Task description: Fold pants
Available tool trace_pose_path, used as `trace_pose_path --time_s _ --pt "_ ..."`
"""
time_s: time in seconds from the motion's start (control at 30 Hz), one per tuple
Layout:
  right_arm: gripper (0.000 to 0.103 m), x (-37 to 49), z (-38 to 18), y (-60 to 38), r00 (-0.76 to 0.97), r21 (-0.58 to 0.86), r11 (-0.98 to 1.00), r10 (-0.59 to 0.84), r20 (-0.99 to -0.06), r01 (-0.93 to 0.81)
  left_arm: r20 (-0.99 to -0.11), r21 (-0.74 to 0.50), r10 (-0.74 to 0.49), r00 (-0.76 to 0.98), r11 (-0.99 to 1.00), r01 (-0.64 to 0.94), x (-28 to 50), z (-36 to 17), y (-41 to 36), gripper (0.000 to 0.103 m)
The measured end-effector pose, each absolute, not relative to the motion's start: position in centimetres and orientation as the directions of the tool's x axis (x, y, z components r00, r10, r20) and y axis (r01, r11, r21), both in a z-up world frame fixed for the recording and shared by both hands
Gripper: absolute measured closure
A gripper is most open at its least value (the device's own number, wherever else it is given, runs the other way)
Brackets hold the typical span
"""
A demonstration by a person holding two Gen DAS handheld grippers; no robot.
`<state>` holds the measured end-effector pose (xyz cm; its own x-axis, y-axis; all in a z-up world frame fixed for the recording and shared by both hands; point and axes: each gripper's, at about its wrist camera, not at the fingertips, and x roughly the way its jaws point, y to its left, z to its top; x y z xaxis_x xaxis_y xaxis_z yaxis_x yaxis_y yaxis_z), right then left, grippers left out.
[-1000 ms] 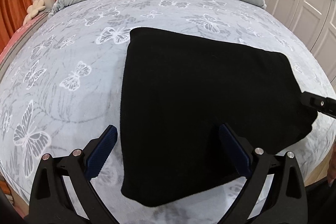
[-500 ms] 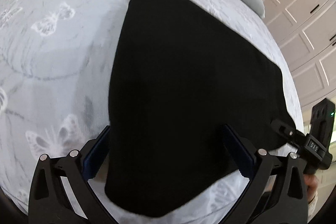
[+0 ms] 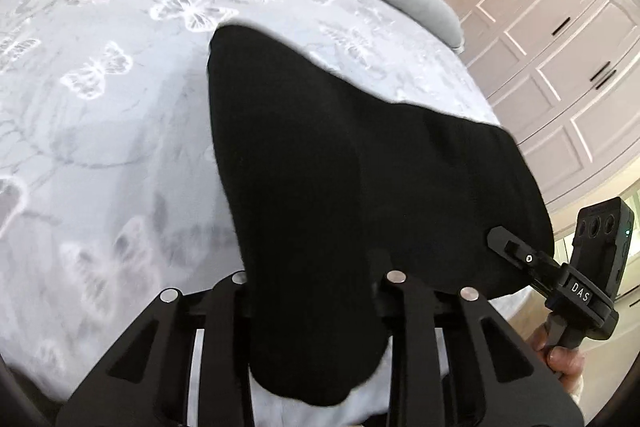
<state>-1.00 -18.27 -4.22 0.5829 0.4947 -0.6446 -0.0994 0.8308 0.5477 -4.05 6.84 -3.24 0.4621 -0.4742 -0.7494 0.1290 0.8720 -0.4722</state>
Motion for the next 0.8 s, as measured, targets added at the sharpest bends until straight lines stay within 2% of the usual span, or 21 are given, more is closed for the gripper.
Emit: trace_pose_path --time_s 0.2,0.33,0.6,0.8 --pt "0.067 -3.6 0.9 -18.3 0.601 0.547 0.815 0.537 -0.592 -0.189 -0.72 -0.453 -0.496 0.485 0.866 0.214 -6.9 2.1 7.1 0.077" --pt "0.067 -2.7 5.0 -18.0 0.64 0.506 0.824 0.536 -0.551 -0.255 -0.692 -0.416 -0.496 0.525 0.868 0.272 -5.2 6.3 7.0 0.077" --pt "0.067 7.5 12.1 -18.0 0.726 0.429 0.837 0.524 -0.445 -0.341 -0.596 -0.328 -0.467 0.653 0.884 0.333 3.2 13.8 7.1 0.076" --pt "0.067 18.4 12.0 -18.6 0.749 0.448 0.829 0.522 -0.408 -0.334 -0.54 -0.261 -0.416 0.732 0.909 0.324 12.4 15.4 7.0 0.076"
